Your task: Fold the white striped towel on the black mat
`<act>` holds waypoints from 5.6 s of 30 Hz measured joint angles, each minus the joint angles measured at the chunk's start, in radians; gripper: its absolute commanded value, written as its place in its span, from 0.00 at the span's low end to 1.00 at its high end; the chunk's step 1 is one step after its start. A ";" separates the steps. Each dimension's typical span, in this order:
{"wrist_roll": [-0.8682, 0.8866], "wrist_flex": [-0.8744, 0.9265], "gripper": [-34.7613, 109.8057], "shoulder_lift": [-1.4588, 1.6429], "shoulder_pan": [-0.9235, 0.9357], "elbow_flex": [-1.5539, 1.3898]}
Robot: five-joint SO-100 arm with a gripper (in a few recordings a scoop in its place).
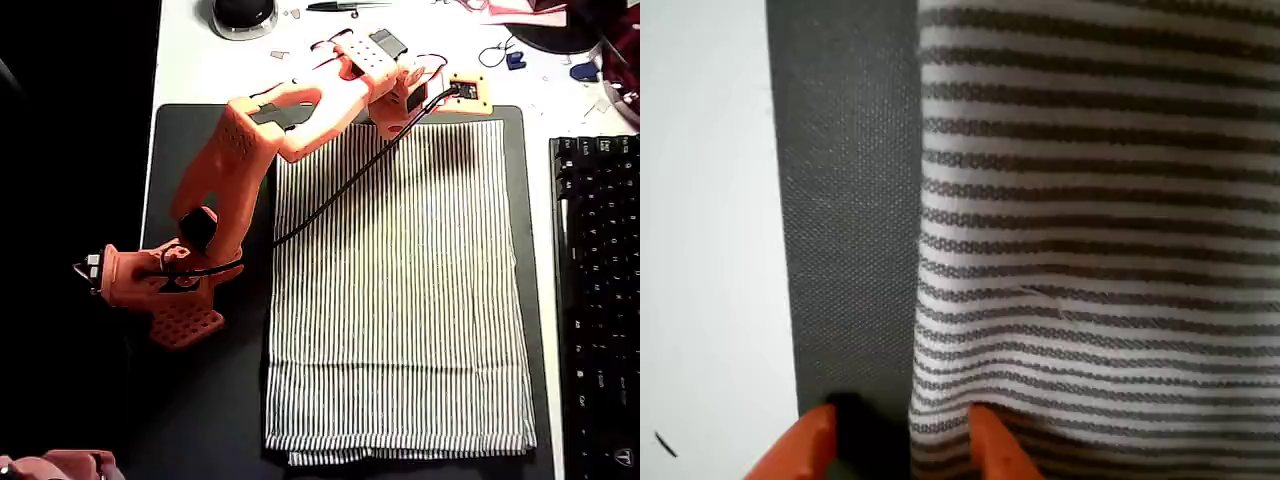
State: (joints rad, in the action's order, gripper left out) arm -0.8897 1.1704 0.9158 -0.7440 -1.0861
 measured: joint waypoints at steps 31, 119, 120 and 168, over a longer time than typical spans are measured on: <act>-0.107 0.276 0.24 0.213 0.170 -0.087; -0.153 0.293 0.24 0.388 0.212 -0.291; -0.167 0.325 0.24 0.402 0.230 -0.273; -1.134 0.167 0.30 0.485 1.506 -0.331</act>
State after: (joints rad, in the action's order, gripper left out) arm -2.0233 1.3376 1.4005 0.7624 -1.4174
